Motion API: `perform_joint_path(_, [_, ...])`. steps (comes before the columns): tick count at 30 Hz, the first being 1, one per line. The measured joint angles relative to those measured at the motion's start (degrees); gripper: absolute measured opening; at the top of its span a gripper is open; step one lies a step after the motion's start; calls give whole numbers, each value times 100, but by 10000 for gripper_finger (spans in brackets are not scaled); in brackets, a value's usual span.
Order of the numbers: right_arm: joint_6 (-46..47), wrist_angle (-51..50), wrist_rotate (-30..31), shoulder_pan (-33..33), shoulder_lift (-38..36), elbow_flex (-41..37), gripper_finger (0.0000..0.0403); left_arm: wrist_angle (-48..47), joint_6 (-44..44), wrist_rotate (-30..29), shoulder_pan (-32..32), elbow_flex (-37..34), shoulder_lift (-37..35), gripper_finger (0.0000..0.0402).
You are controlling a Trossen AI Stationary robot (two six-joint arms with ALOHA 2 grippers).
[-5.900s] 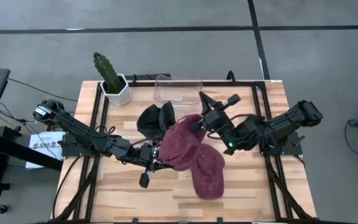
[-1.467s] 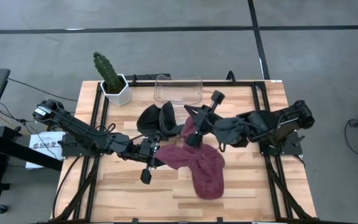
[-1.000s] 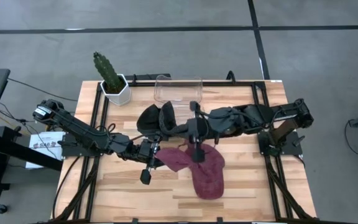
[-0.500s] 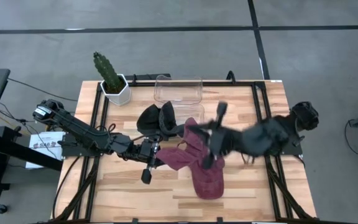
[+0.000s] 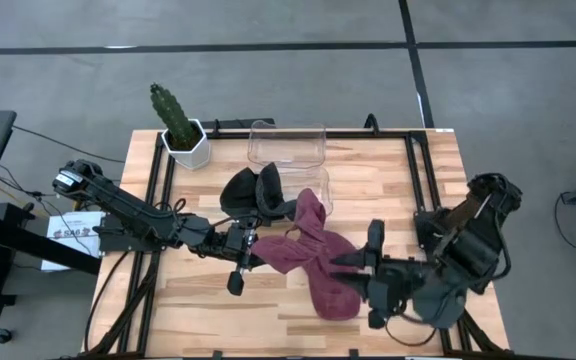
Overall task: Pick & Place hat
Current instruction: Put the top red cap into the top transparent bin
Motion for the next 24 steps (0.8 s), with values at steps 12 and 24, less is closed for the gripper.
perform_joint_path(12, [167, 159, 1237, -59, 0, -825, 233, 303, -22, 0, 0, 0, -4, 17])
perform_joint_path(24, [-698, 1000, 1233, -515, 2, -971, 190, 399, -44, -2, -16, 0, -4, 17])
